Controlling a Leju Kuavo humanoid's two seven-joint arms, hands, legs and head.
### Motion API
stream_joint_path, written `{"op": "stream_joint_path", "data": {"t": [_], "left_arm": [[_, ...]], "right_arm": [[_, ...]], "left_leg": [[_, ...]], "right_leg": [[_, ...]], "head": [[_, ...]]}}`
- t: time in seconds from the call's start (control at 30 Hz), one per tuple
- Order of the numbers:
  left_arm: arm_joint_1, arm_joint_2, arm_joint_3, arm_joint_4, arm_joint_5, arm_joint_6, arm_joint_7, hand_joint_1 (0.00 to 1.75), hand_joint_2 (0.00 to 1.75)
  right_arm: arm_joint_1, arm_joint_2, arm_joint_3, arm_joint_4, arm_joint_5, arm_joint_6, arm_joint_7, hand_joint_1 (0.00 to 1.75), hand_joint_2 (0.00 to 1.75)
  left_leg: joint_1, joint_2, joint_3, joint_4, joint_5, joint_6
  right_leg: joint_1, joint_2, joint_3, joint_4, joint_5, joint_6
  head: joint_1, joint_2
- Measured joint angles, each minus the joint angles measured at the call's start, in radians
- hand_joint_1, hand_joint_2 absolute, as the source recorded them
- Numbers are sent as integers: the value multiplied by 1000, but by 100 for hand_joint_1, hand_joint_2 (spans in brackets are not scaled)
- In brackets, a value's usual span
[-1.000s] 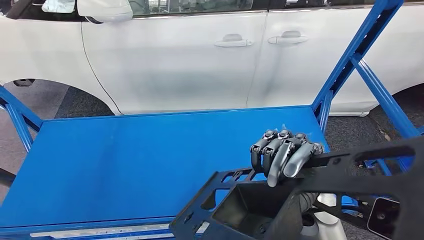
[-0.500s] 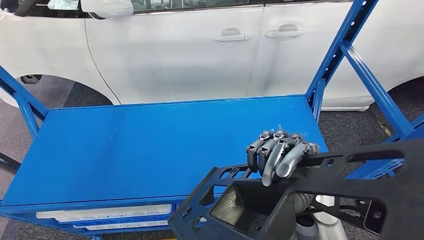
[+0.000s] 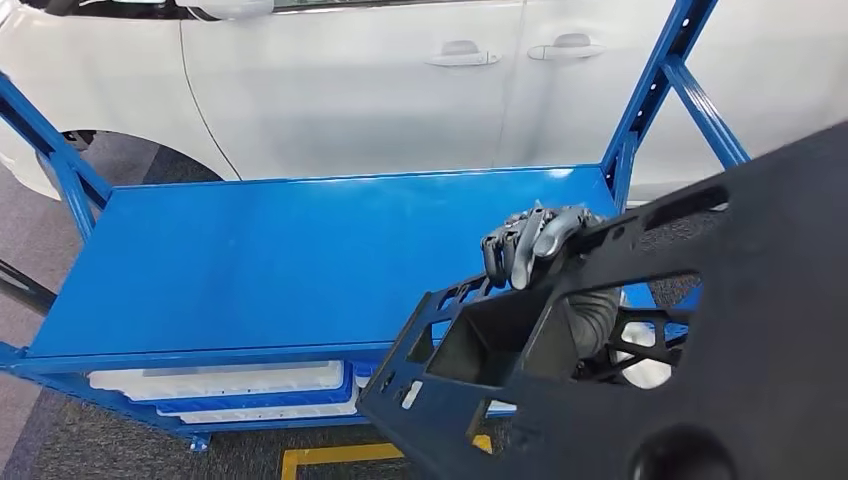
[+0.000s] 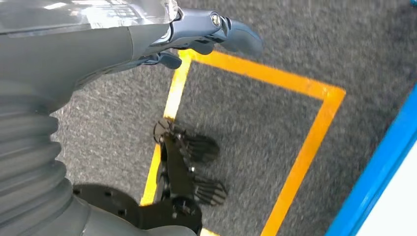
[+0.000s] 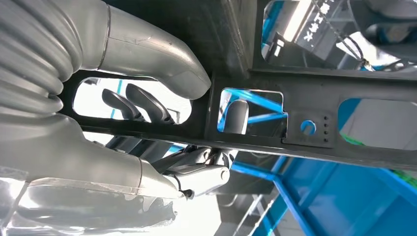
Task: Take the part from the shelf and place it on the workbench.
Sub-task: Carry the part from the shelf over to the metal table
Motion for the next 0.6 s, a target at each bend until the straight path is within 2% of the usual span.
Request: {"op": "stream_joint_path", "data": {"t": [0.03,0.07,0.13,0.17,0.2,0.23,0.27,0.3,0.33,0.37,0.4,0.43,0.5,0.53,0.57,0.6], "left_arm": [[0,0,3,0,0,1,0,0,175],[0,-1,5,0,0,3,0,0,175],[0,-2,8,0,0,6,-1,0,175],[1,-3,9,0,0,7,-1,0,175],[2,-4,11,0,0,8,-2,0,175],[2,-6,13,0,0,10,-2,0,175],[2,-7,15,0,0,11,-3,0,175],[2,-8,19,0,0,12,-4,0,175],[2,-8,22,0,0,13,-5,0,175],[2,-9,24,0,0,14,-6,0,175],[2,-9,26,0,0,14,-8,0,175],[3,-8,27,0,-1,15,-8,0,175],[6,-9,29,0,-1,17,-9,0,175],[8,-9,29,0,-3,17,-9,0,175],[10,-10,30,0,-4,17,-9,0,175],[11,-11,31,0,-6,17,-9,0,175]], "right_arm": [[-15,-14,8,5,-15,-5,4,175,175],[-27,-27,16,9,-27,-10,7,175,175],[-46,-50,31,18,-46,-18,11,175,175],[-53,-60,38,23,-53,-22,12,175,175],[-58,-68,45,28,-59,-24,13,175,175],[-62,-75,51,32,-64,-25,14,175,175],[-67,-81,56,36,-69,-24,15,175,175],[-74,-86,61,39,-75,-24,16,175,175],[-82,-90,65,42,-81,-23,16,175,175],[-90,-94,69,44,-88,-22,15,175,175],[-96,-97,72,46,-93,-22,15,175,175],[-99,-100,75,48,-96,-22,14,175,175],[-101,-105,81,52,-99,-22,14,175,175],[-102,-106,84,54,-99,-24,13,175,175],[-102,-106,86,55,-97,-25,12,175,175],[-101,-106,89,56,-91,-27,9,175,175]], "left_leg": [[3,2,-5,-9,15,5],[6,4,-14,-18,31,9],[8,5,-40,-21,57,14],[9,5,-56,-19,67,12],[10,6,-73,-15,77,10],[13,6,-90,-8,85,6],[16,6,-107,1,91,2],[20,6,-125,13,96,-3],[22,6,-142,28,99,-9],[23,5,-156,42,101,-15],[22,4,-166,53,105,-22],[21,3,-173,58,110,-29],[23,1,-178,58,123,-42],[26,1,-185,65,112,-47],[28,1,-196,89,83,-52],[29,1,-213,135,38,-56]], "right_leg": [[0,2,-8,11,-16,5],[-2,4,-21,40,-50,11],[-10,6,-58,158,-150,22],[-16,6,-73,225,-184,29],[-21,6,-78,275,-194,35],[-26,6,-69,294,-182,42],[-31,6,-42,275,-156,48],[-37,6,1,223,-131,55],[-41,6,52,154,-123,62],[-42,7,92,93,-127,60],[-42,9,118,50,-138,55],[-38,10,126,30,-148,46],[-36,9,115,28,-140,24],[-35,8,107,28,-131,14],[-36,7,97,28,-120,5],[-35,5,85,27,-109,-1]], "head": [[1,0],[3,0],[6,0],[6,0],[6,0],[6,0],[6,0],[7,0],[7,0],[8,0],[9,0],[9,0],[9,0],[8,0],[8,0],[7,0]]}}
